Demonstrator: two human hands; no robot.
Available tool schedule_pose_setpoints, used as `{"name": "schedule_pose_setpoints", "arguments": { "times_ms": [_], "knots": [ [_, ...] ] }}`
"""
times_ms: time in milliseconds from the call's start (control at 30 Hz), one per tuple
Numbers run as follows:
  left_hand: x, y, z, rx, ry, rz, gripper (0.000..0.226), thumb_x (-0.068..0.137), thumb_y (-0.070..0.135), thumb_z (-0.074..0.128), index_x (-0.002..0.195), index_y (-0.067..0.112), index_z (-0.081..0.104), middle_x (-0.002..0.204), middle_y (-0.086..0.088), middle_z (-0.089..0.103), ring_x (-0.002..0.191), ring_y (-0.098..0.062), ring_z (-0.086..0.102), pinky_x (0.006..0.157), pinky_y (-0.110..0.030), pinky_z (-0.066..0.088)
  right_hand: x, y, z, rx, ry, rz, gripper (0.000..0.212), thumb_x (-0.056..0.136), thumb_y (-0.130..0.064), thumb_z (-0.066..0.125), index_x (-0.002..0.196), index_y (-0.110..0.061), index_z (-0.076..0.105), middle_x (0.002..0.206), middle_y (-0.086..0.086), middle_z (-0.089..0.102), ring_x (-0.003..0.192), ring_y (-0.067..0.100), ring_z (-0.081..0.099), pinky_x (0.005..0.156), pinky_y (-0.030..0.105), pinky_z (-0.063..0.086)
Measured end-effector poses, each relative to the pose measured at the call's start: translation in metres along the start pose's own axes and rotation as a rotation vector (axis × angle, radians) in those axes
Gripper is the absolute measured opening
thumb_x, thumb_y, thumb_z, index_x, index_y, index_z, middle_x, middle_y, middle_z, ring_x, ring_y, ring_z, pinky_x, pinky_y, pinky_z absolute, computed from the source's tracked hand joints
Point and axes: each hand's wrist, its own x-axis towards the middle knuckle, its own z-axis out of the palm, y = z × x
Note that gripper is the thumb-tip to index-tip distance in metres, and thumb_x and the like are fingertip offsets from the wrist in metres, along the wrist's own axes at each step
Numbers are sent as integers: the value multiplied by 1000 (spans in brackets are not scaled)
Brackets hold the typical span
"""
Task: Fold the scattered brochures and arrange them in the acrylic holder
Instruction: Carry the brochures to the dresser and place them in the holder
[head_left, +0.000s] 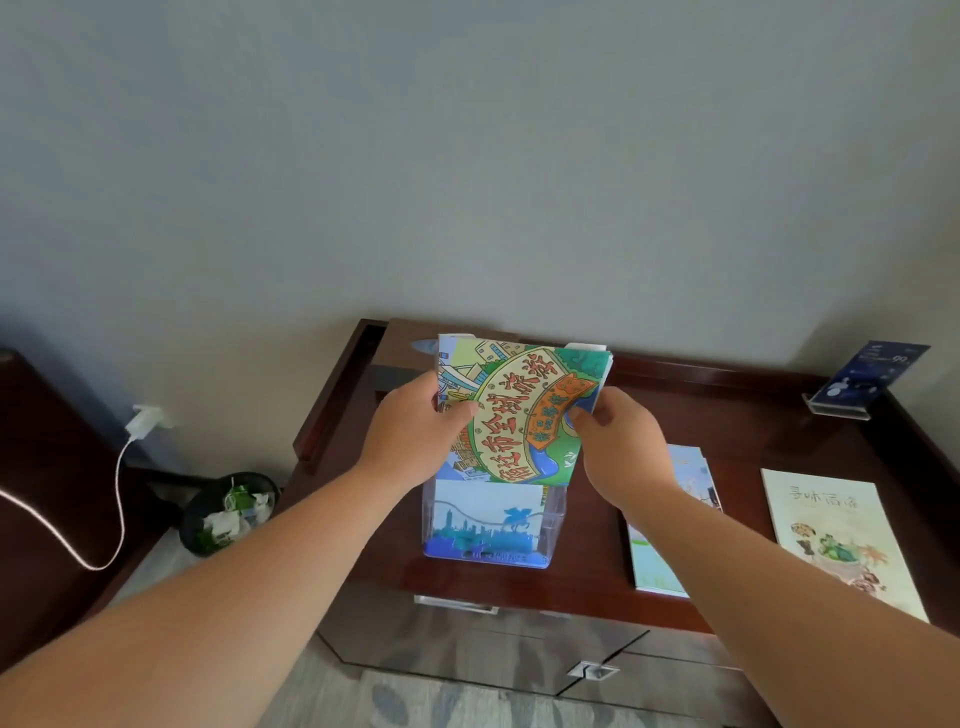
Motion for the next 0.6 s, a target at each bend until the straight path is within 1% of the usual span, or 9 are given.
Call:
{"name": "schedule_pose_setpoints", "arguments": {
  "times_ms": [67, 133, 233, 333, 400, 467, 533, 600],
  "knots": [
    [0, -8, 1, 11, 9, -27, 11, 93, 28, 61, 103, 27, 65, 101, 14, 71, 88, -2, 66, 74, -33, 55, 2, 2, 8, -33, -25, 8, 13, 97, -25, 53, 97, -18, 64, 93, -2, 70, 86, 21, 64, 73, 38, 51],
    [1, -15, 4, 18, 14, -53, 10, 93, 28, 61, 103, 27, 64, 102, 14, 71, 90, -4, 66, 75, -34, 56, 4, 7, 13, -65, -44, 10, 14, 98, -26, 52, 96, -19, 64, 91, -3, 70, 84, 20, 64, 72, 38, 52],
    [1, -23, 9, 60, 17, -70, 9, 93, 29, 60, 102, 28, 64, 101, 14, 70, 89, -2, 66, 68, -28, 54, 8, 13, 19, -107, -61, 8, 13, 98, -28, 52, 91, -23, 63, 87, -5, 68, 80, 16, 63, 65, 34, 51],
    [0, -32, 14, 107, 30, -93, 11, 93, 30, 60, 102, 25, 65, 99, 14, 71, 84, 1, 64, 62, -22, 48, 10, 19, 26, -131, -62, -7, 15, 98, -27, 54, 83, -29, 57, 81, -11, 65, 70, 5, 58, 52, 26, 41],
    [-2, -37, 17, 145, 45, -101, 13, 92, 31, 61, 100, 22, 65, 98, 12, 71, 86, -3, 64, 64, -26, 51, 10, 24, 30, -149, -61, 8, 13, 98, -27, 54, 85, -31, 52, 78, -15, 60, 67, 2, 55, 50, 22, 35],
    [-5, -40, 21, 193, 62, -123, 16, 91, 32, 63, 98, 18, 59, 95, 9, 68, 83, -8, 64, 62, -29, 51, 10, 29, 35, -152, -60, 36, 6, 97, -27, 55, 94, -27, 50, 80, -15, 58, 66, 0, 53, 48, 21, 34],
    [-8, -44, 25, 226, 83, -151, 23, 91, 32, 64, 93, 16, 48, 91, 7, 64, 76, -7, 63, 53, -27, 48, 10, 34, 38, -148, -67, 55, 8, 97, -25, 55, 100, -23, 49, 81, -13, 58, 67, 1, 55, 48, 22, 36],
    [-9, -48, 30, 251, 92, -172, 27, 92, 32, 62, 90, 15, 42, 88, 6, 63, 71, -7, 62, 48, -27, 44, 9, 38, 40, -167, -78, 64, 8, 98, -24, 55, 101, -20, 49, 80, -11, 58, 66, 4, 56, 47, 24, 38]
  ]
}}
